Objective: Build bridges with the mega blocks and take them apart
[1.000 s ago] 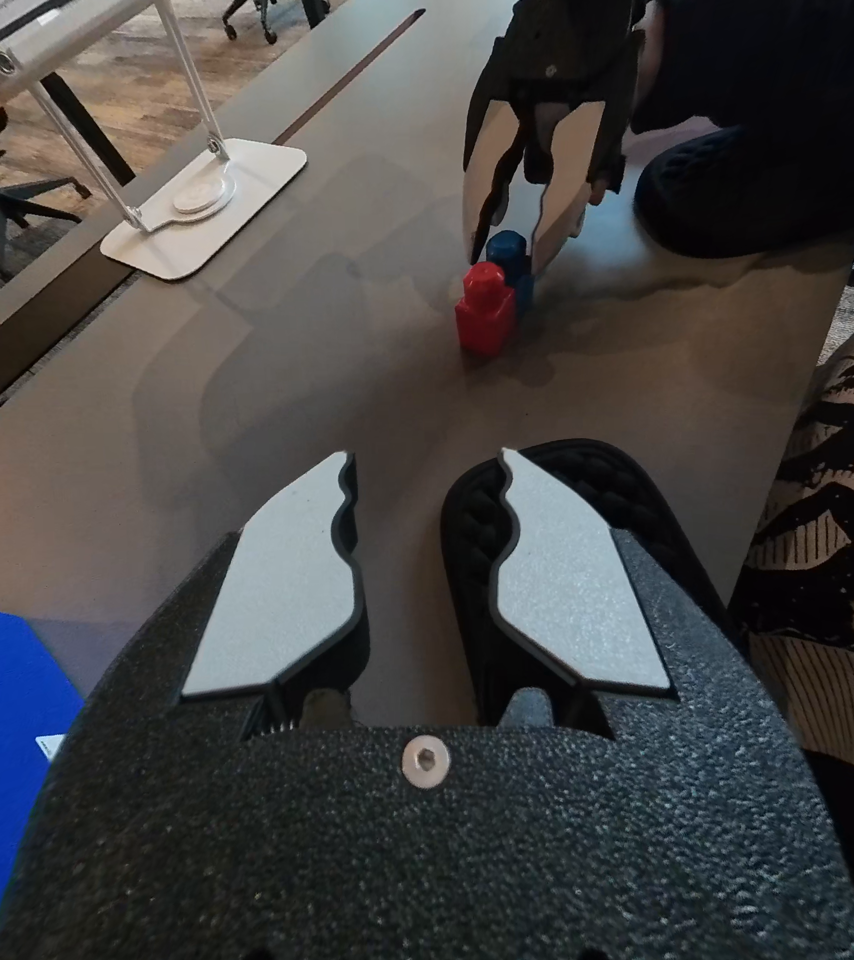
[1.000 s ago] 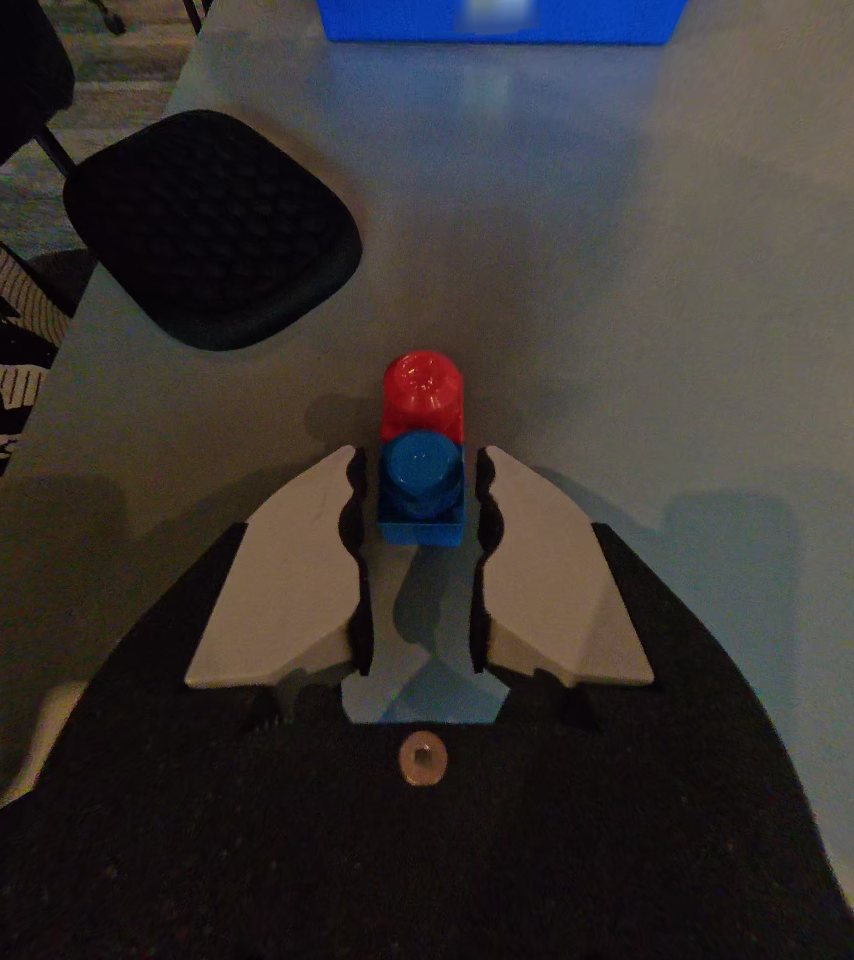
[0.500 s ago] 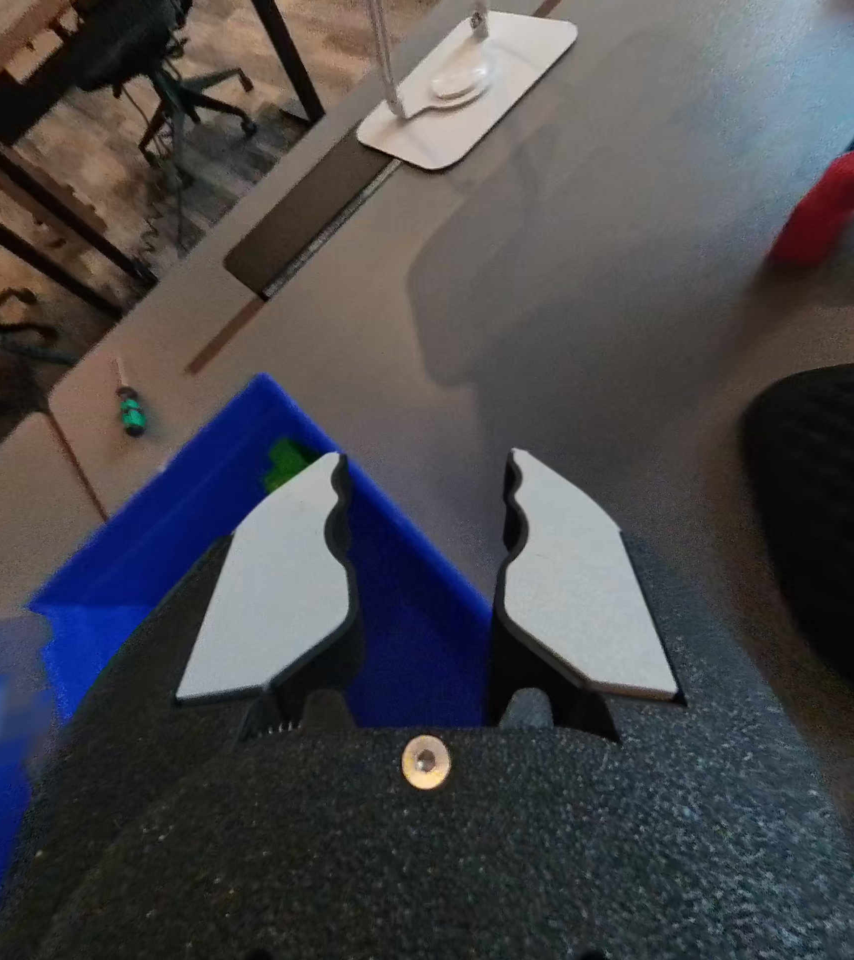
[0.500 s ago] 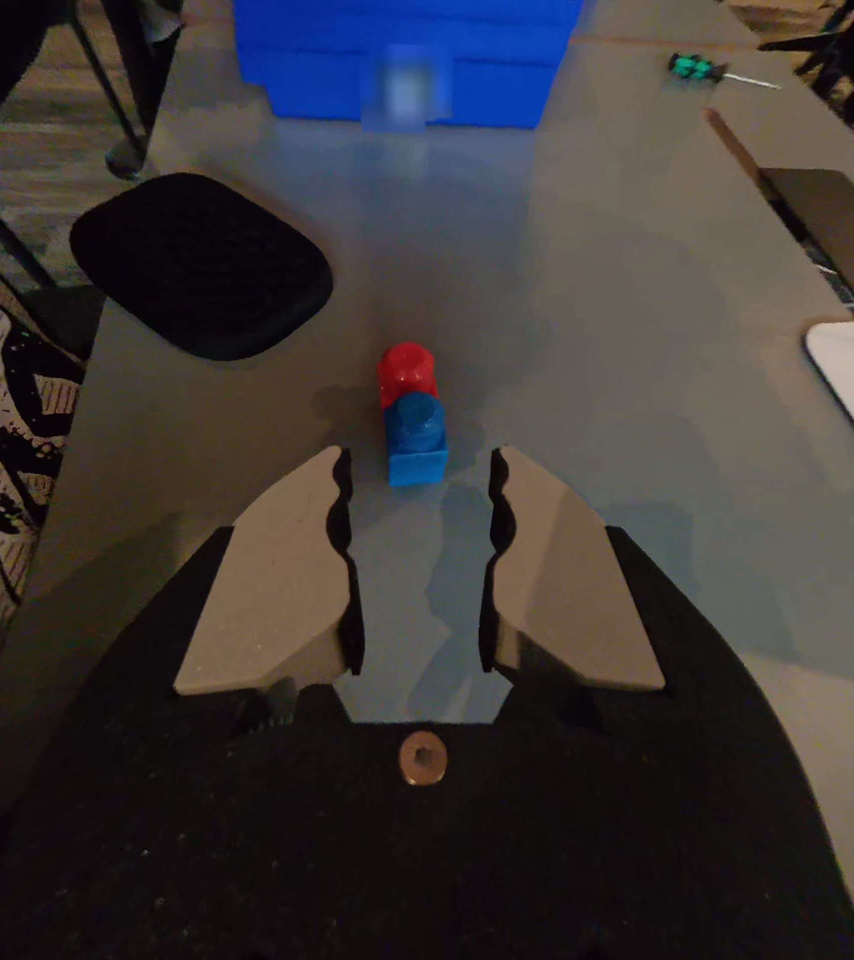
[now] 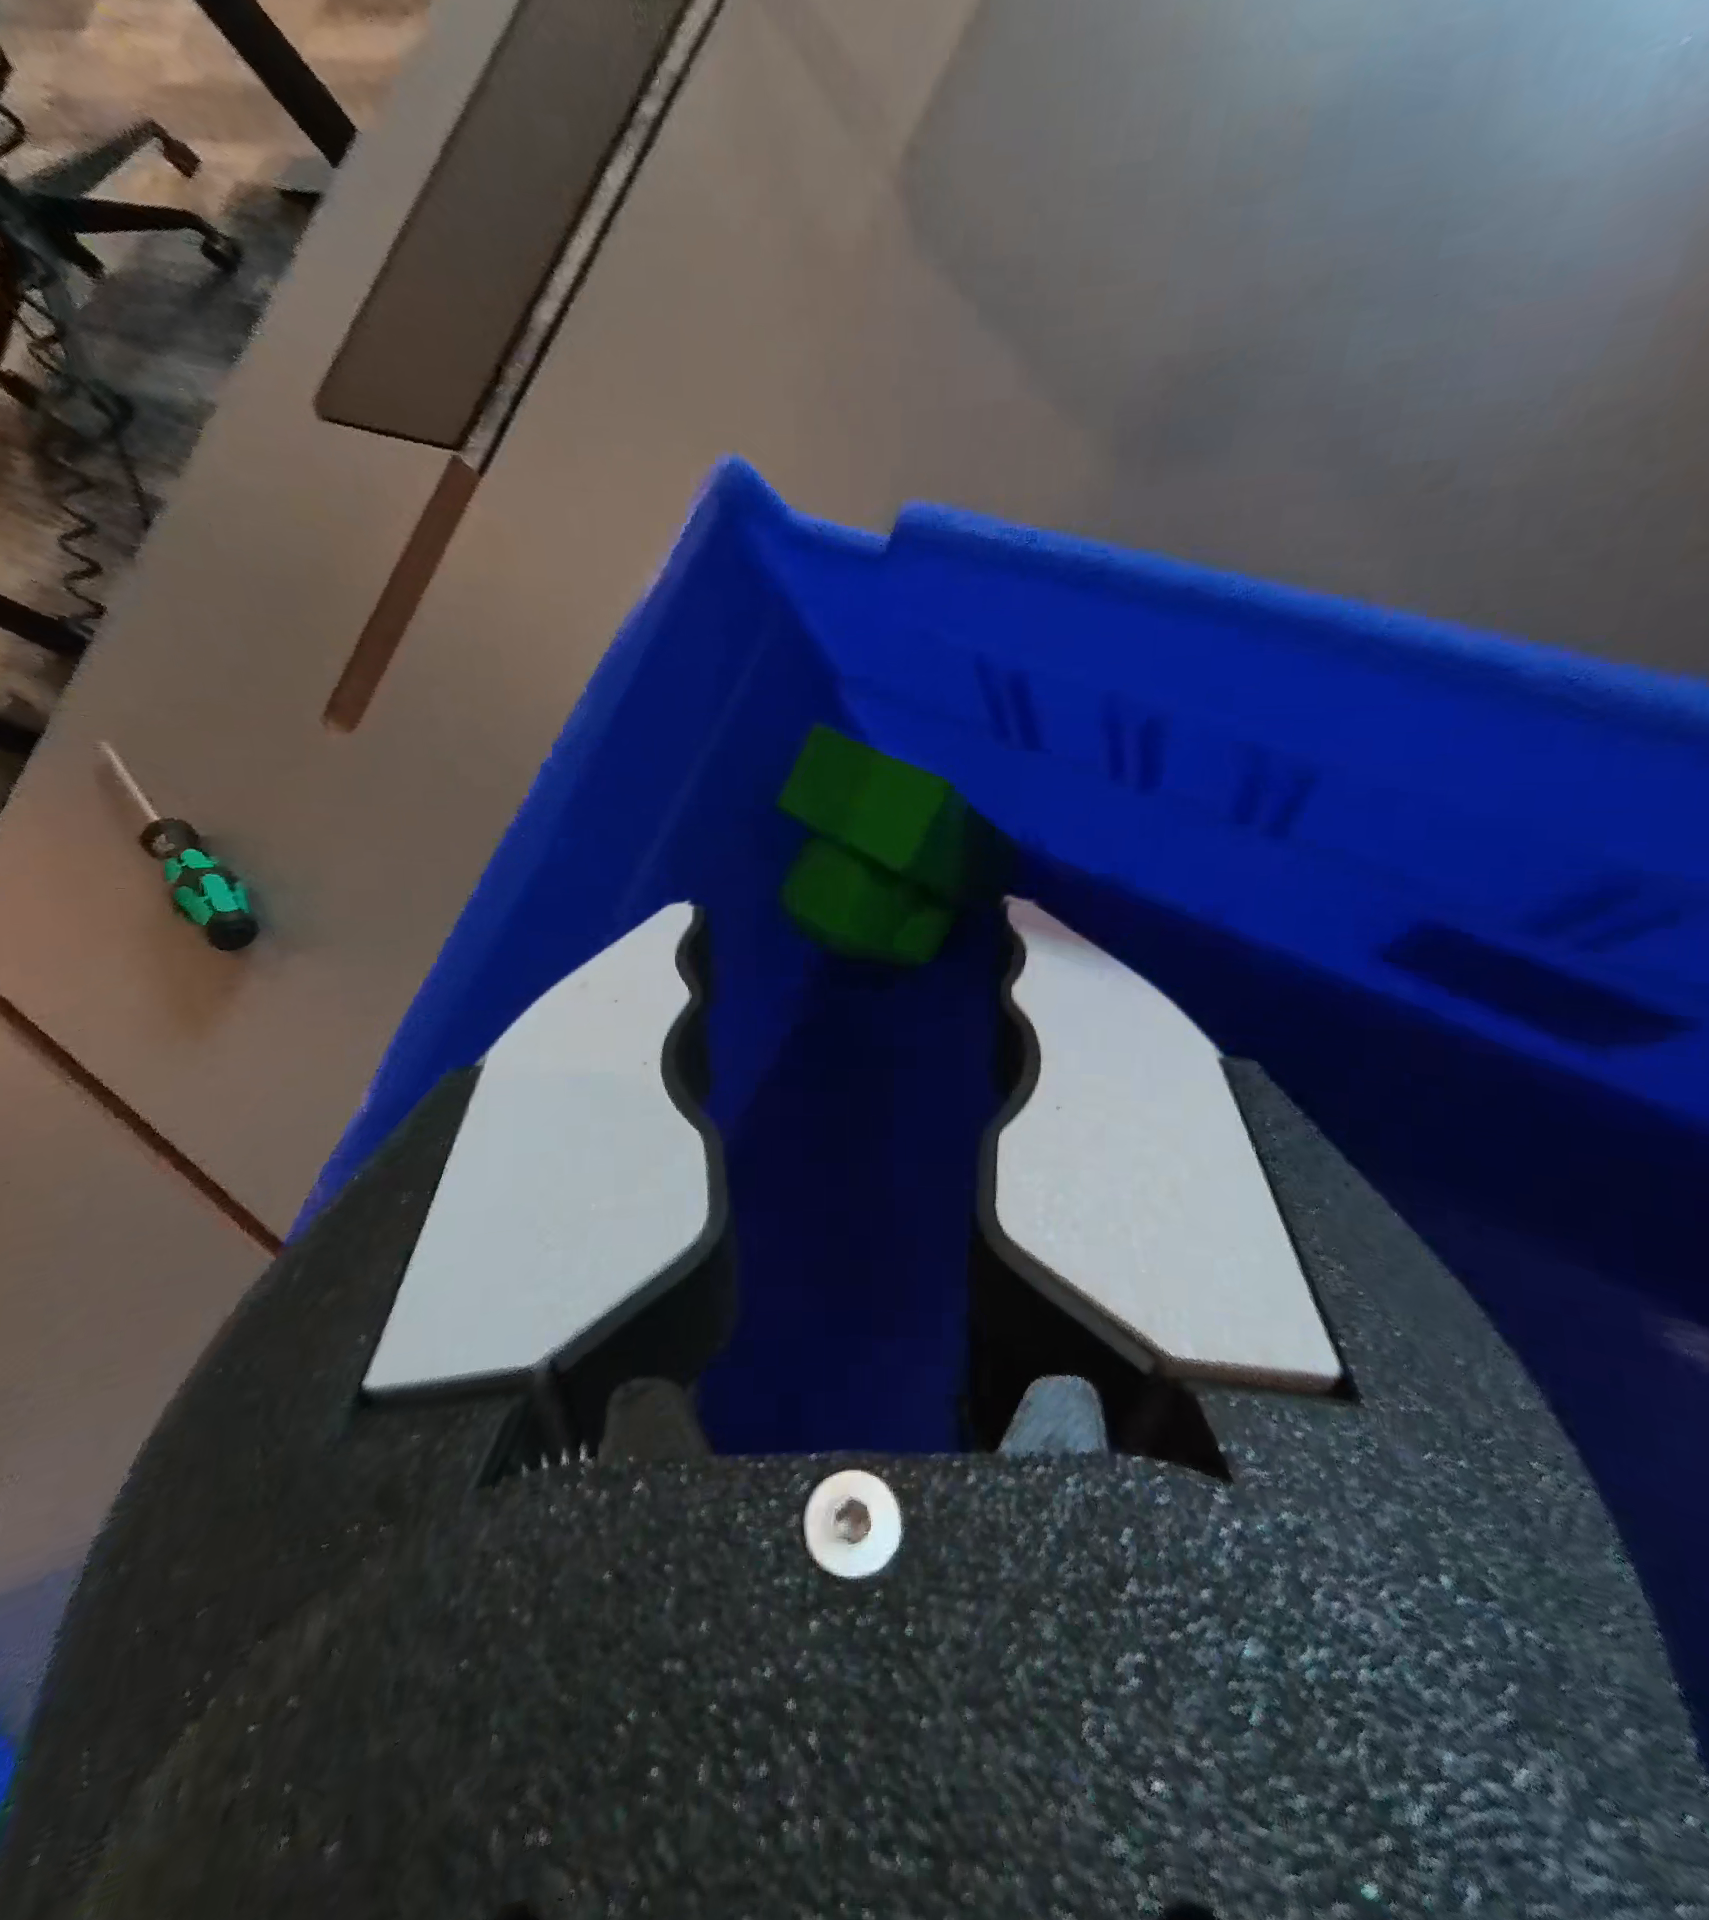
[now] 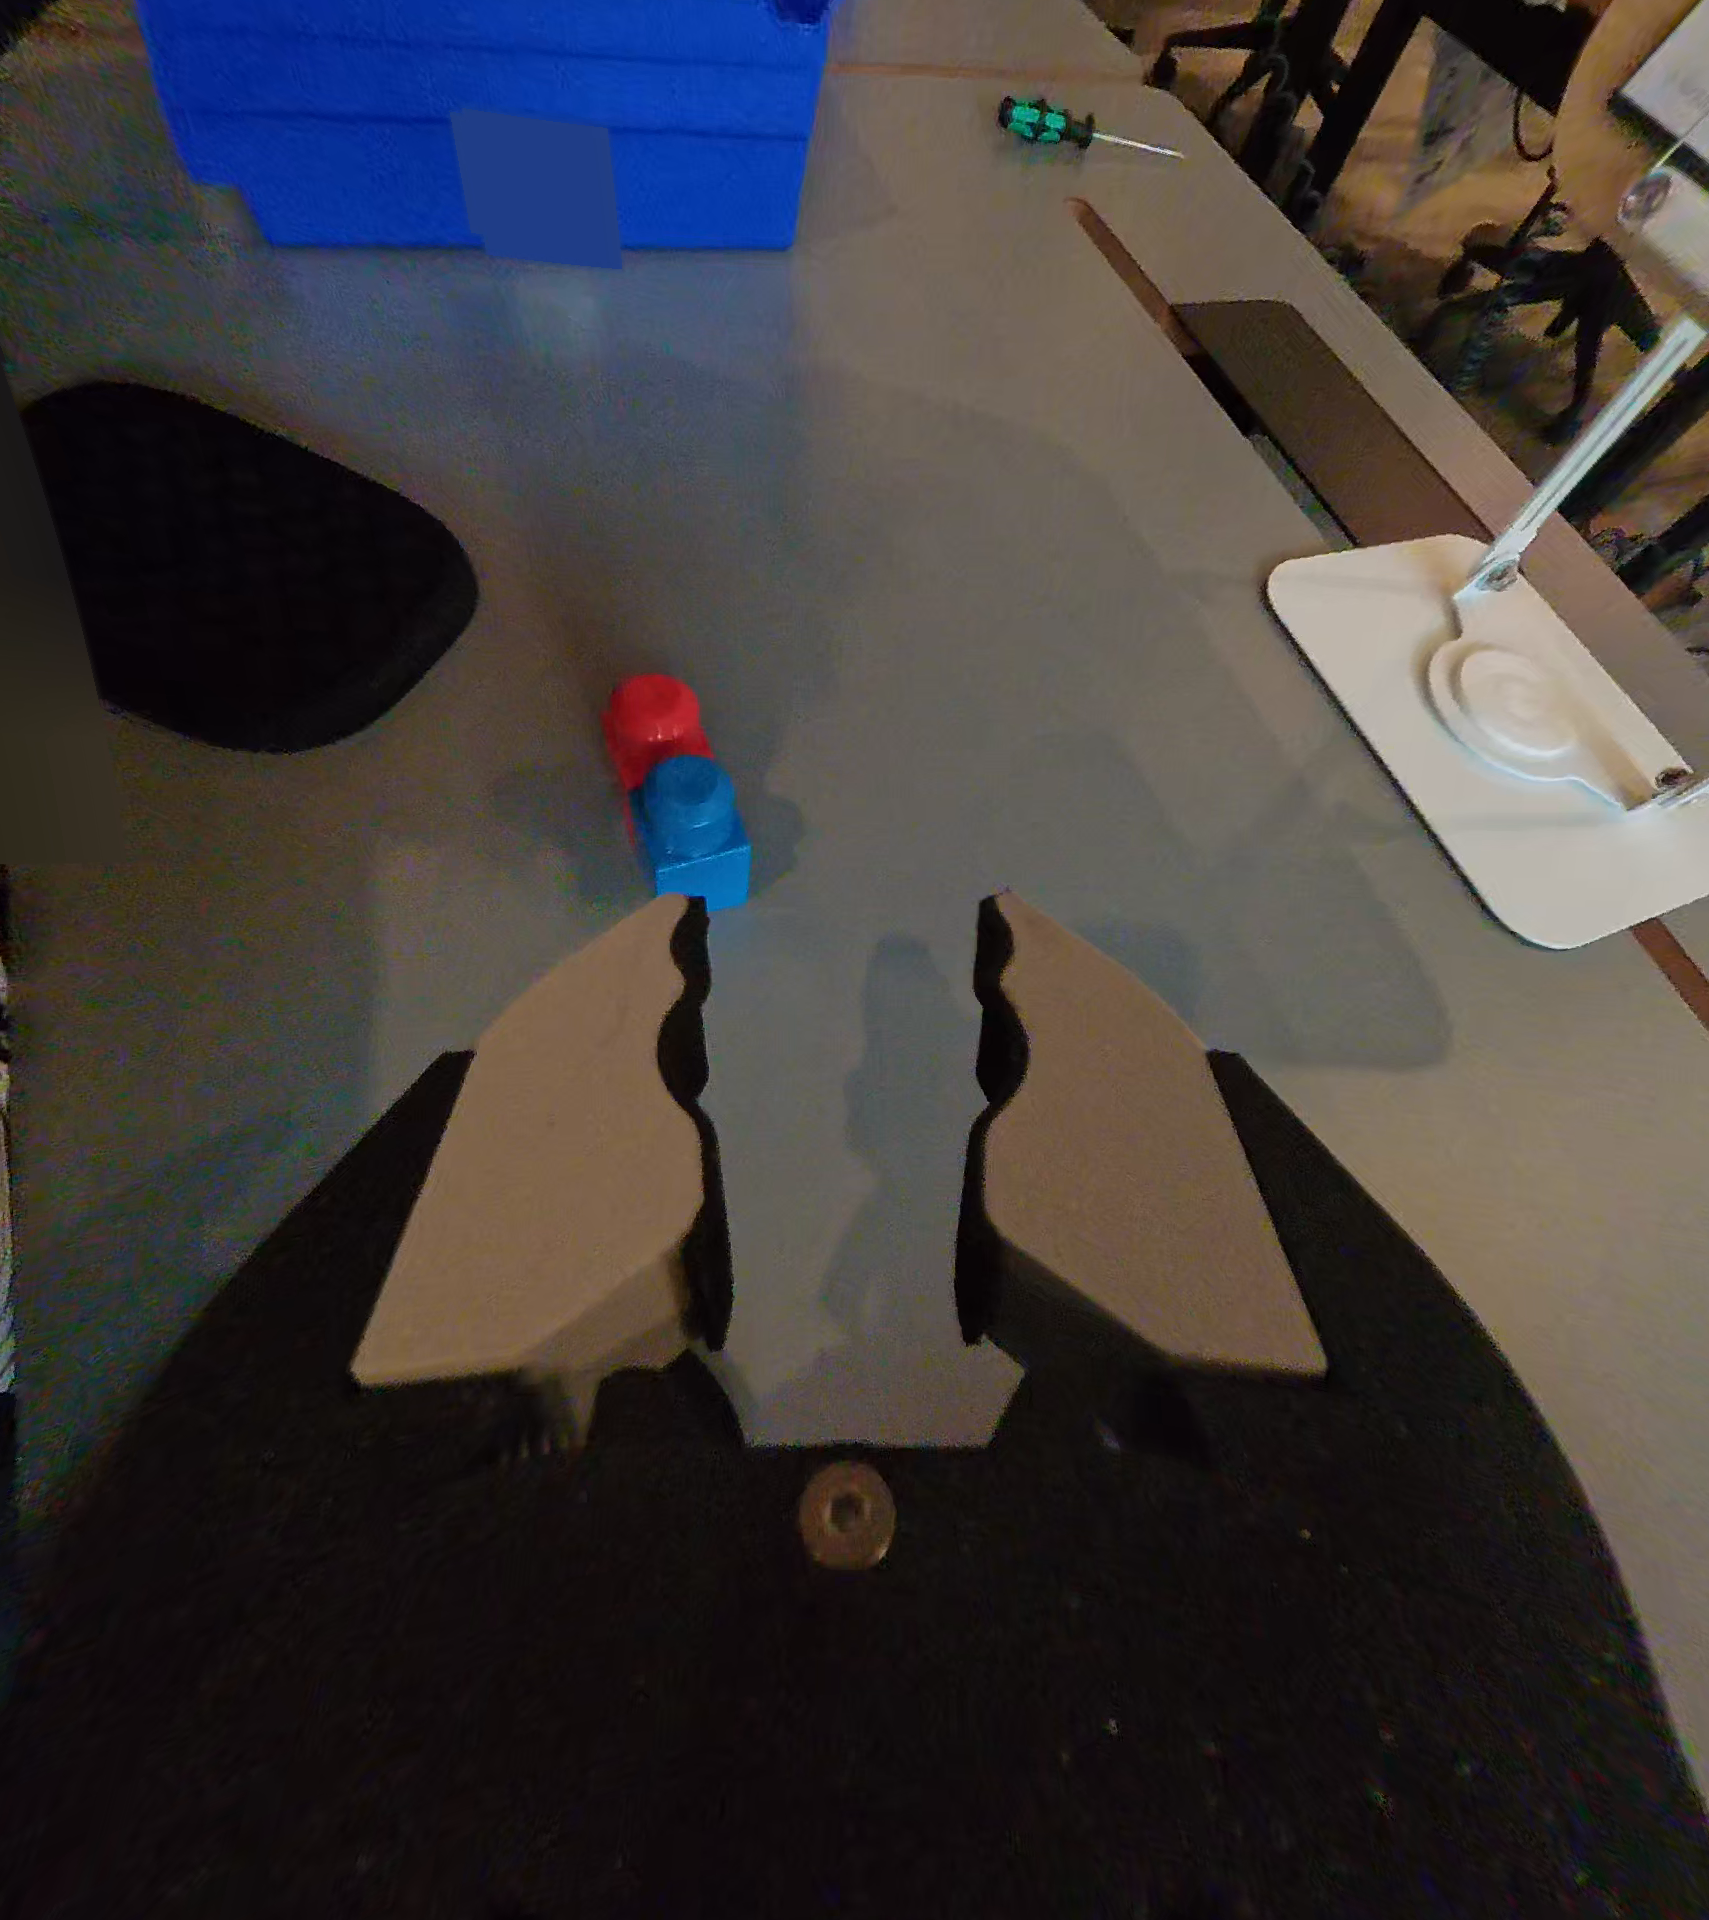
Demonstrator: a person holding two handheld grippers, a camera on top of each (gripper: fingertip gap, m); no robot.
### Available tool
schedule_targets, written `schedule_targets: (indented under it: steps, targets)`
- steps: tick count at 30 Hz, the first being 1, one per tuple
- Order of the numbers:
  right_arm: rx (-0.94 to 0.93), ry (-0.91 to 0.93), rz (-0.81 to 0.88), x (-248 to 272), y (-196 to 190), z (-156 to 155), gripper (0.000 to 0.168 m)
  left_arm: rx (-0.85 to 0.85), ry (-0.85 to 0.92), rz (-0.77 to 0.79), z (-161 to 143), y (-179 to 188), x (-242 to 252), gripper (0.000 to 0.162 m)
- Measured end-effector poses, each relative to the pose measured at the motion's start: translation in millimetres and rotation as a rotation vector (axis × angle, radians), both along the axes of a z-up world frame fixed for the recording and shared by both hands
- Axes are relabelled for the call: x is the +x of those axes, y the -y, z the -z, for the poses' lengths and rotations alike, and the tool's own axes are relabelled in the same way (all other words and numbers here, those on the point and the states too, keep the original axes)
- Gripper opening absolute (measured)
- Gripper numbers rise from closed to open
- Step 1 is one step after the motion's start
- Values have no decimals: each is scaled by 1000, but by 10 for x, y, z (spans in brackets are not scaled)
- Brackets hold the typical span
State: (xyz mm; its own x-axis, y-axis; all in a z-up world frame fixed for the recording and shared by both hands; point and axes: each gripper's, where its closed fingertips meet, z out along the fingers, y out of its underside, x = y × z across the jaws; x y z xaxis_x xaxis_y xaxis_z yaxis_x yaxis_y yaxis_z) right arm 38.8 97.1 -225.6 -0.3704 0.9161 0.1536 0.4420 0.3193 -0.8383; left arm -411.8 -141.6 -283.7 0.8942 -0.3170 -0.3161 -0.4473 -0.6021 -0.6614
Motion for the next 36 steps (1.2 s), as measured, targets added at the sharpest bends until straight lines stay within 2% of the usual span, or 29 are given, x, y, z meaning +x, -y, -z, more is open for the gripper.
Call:
schedule_targets:
  steps: [7, 11, 16, 21, 29, 36]
  targets:
    - [26, 23, 3, -84, 34, -19, 48, -40, -5, 80, 222, -80, -9, 51]
    - [36, 43, 0, -106, 63, 16, 48, -19, 3, 99, 264, -118, -16, 31]
    - [38, 47, -8, -135, 84, 27, 48, -5, 41, 91, 199, -47, -6, 30]
    - [61, 39, -62, -284, 178, -28, 47, 32, -5, 66, -135, 90, 47, 30]
    - [96, 0, -207, -819, 592, -274, 49, 65, -135, 116, -907, 189, 424, 30]
    - [48, -75, -218, -1113, 841, -495, 49, 214, -189, 188, -1596, -79, 1025, 30]
